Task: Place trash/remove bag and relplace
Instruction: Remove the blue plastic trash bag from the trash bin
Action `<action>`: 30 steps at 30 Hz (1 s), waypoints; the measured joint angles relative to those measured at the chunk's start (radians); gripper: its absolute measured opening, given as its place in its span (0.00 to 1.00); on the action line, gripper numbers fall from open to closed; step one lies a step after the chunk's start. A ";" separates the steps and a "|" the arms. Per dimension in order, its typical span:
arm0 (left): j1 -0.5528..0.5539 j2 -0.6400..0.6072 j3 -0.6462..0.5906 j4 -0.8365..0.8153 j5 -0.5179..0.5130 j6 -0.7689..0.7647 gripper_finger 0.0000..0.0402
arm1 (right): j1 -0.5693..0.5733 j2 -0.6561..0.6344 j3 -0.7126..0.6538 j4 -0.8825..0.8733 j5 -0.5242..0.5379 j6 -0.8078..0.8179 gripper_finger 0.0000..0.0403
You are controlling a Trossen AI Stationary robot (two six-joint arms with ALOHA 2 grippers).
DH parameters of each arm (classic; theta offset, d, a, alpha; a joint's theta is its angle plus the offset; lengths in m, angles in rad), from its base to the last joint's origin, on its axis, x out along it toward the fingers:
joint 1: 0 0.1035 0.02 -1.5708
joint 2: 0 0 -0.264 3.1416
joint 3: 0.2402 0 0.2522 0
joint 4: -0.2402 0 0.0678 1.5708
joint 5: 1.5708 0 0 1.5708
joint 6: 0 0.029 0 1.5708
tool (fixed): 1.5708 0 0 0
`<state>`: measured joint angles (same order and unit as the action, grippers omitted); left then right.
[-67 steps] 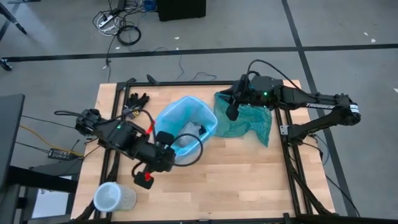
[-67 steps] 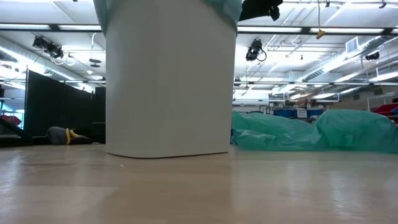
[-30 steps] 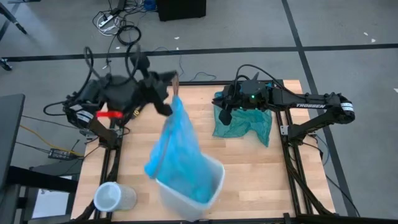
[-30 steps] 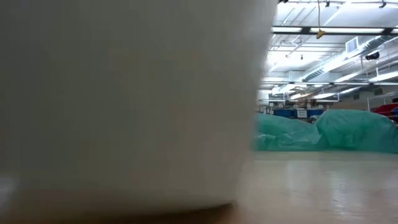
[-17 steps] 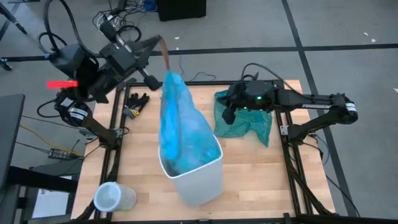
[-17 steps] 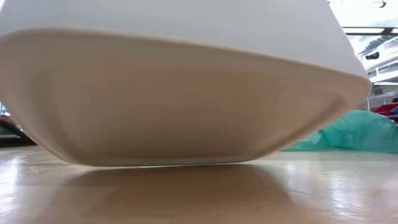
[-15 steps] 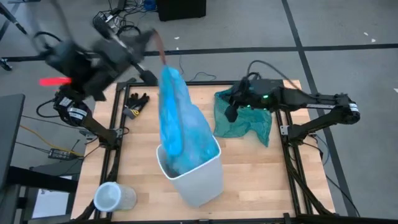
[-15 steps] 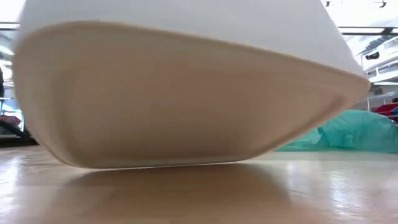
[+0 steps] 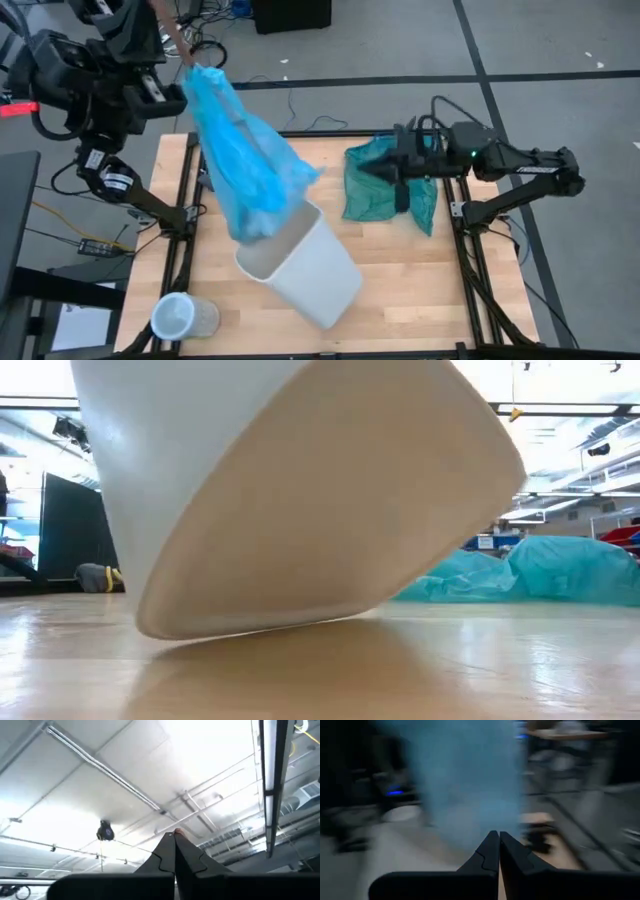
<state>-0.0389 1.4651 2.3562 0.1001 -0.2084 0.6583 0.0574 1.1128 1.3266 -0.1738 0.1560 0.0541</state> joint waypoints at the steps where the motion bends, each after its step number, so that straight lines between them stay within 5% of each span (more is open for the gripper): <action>1: 0.015 -0.001 0.000 -0.009 -0.016 -0.037 0.00 | 0.015 0.009 0.000 0.012 -0.035 0.007 0.00; 5: 0.112 0.030 0.002 -0.125 -0.015 -0.274 0.00 | 0.080 0.041 0.000 0.015 -0.048 0.057 0.00; 9: 0.159 0.112 -0.001 -0.091 0.138 -0.475 0.00 | 0.128 0.063 0.000 0.016 0.015 0.053 0.00; 13: 0.190 0.158 -0.006 -0.043 0.178 -0.424 0.00 | 0.158 0.069 0.000 -0.007 0.090 0.048 0.00; 16: 0.267 0.149 -0.002 0.221 0.184 -0.519 0.00 | 0.173 0.071 0.000 -0.030 0.116 0.061 0.00; 19: 0.317 0.130 0.004 0.492 0.337 -0.573 0.00 | 0.195 0.070 0.000 -0.047 0.125 0.081 0.00; 21: 0.338 0.119 0.009 0.349 0.323 -0.589 0.00 | 0.208 0.070 0.000 -0.064 0.144 0.083 0.00; 25: 0.413 0.103 -0.007 0.120 -0.003 -0.761 0.00 | 0.210 0.070 0.000 -0.077 0.185 0.084 0.00; 27: 0.425 0.117 -0.016 0.059 0.013 -0.761 0.00 | 0.209 0.070 0.000 -0.079 0.195 0.095 0.00; 30: 0.466 0.120 -0.012 -0.118 0.067 -0.953 0.00 | 0.191 0.070 0.000 -0.057 0.198 0.099 0.00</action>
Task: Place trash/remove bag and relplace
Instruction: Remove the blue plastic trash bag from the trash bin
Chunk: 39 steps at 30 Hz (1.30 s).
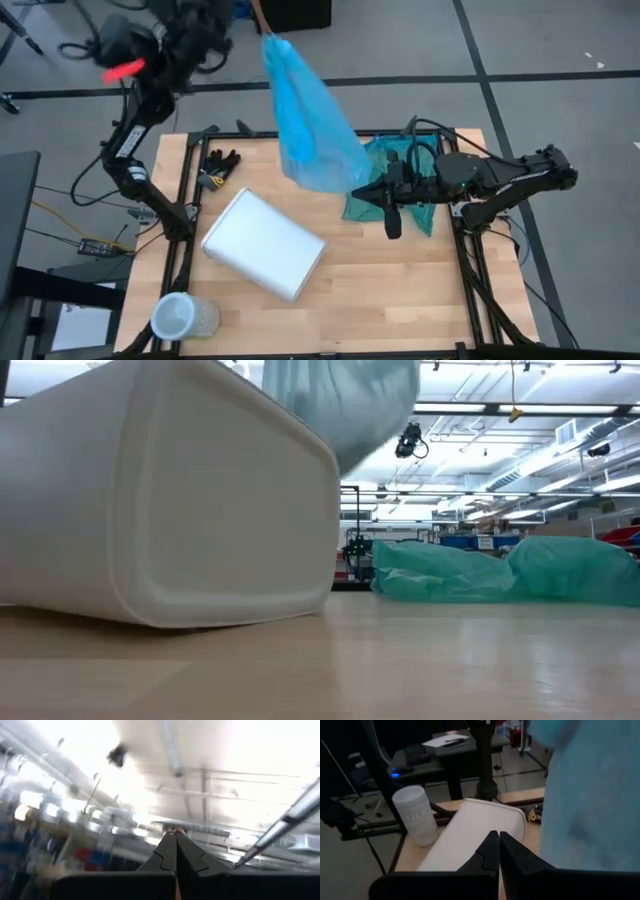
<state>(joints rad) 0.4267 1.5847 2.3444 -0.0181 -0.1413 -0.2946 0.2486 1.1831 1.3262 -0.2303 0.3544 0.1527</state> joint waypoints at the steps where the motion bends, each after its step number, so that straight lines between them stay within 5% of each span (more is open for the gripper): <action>1: 0.023 0.003 -0.001 -0.010 -0.012 -0.031 0.00 | -0.005 0.000 0.000 0.003 -0.001 -0.001 0.00; 4: 0.048 0.016 -0.006 0.070 -0.013 -0.035 0.00 | -0.009 0.006 0.000 0.012 0.017 0.006 0.00; 6: 0.042 0.024 0.001 0.150 0.075 -0.080 0.00 | -0.022 0.009 0.000 0.034 0.035 -0.013 0.00; 15: -0.021 0.085 -0.004 0.123 0.207 -0.184 0.00 | -0.109 0.074 0.000 0.232 -0.029 -0.102 0.07; 27: -0.048 0.154 -0.003 0.202 0.195 -0.264 0.00 | -0.177 0.174 0.000 0.499 -0.111 -0.098 0.23; 39: 0.002 0.171 -0.001 0.182 0.164 -0.230 0.00 | -0.143 0.174 0.000 0.562 -0.316 -0.038 0.20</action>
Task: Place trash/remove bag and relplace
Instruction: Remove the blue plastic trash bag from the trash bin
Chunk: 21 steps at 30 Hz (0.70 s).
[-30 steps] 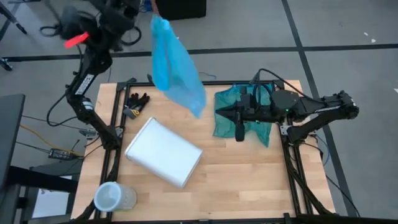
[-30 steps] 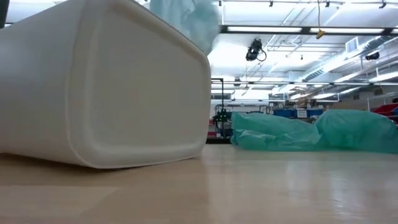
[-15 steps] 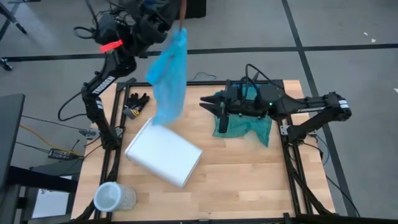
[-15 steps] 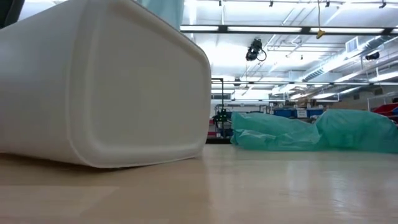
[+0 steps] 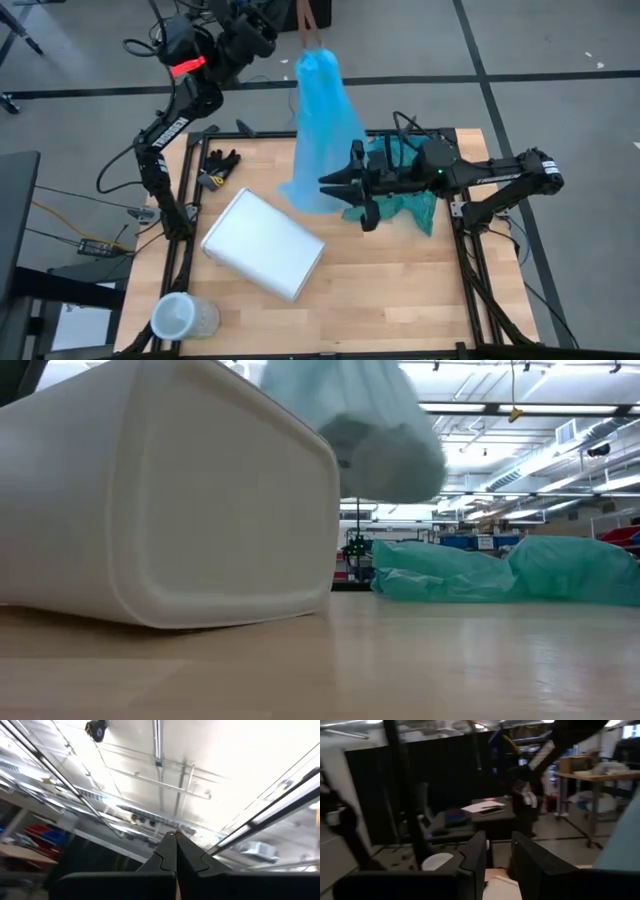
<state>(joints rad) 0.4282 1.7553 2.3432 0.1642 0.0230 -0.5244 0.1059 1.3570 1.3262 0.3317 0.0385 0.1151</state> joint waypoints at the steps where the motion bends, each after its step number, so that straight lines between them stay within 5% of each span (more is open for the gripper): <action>1: -0.001 0.004 0.001 0.007 0.001 -0.020 0.00 | 0.002 0.007 0.000 0.001 0.025 0.000 0.20; 14: -0.048 0.024 0.004 0.104 0.094 -0.136 0.00 | -0.075 0.036 0.000 -0.198 0.792 -0.036 0.16; 17: -0.047 0.012 0.005 0.171 0.096 -0.135 0.00 | -0.100 0.025 0.000 -0.201 0.887 -0.059 0.16; 21: -0.022 -0.030 0.005 0.117 0.120 -0.012 0.00 | -0.112 0.011 0.001 -0.226 0.888 -0.092 0.16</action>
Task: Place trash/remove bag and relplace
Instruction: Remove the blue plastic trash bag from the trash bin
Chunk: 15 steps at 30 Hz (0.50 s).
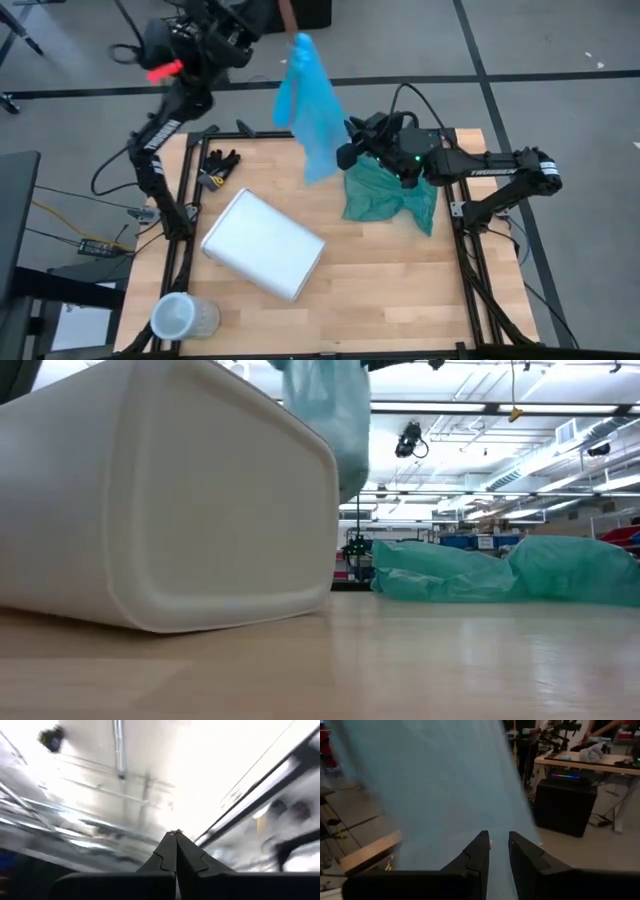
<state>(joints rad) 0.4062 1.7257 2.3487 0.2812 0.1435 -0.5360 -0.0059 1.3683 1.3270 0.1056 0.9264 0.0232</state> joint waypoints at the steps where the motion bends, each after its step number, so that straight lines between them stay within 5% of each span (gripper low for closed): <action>1: 0.014 -0.020 0.000 -0.074 -0.003 0.065 0.00 | 0.001 -0.005 0.000 -0.007 -0.003 -0.001 0.16; 7: 0.060 -0.092 0.001 -0.552 -0.165 0.336 0.00 | 0.029 -0.034 0.000 -0.003 -0.016 -0.001 0.16; 12: 0.067 -0.081 -0.002 -0.585 -0.166 0.340 0.00 | 0.039 -0.037 0.000 0.021 -0.288 0.012 0.17; 15: 0.064 -0.081 0.000 -0.532 -0.078 0.301 0.00 | 0.029 -0.029 -0.001 -0.002 -0.320 0.047 0.18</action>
<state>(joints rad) 0.4699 1.6451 2.3487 -0.2510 0.0652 -0.2349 0.0232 1.3398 1.3260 0.1031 0.6060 0.0703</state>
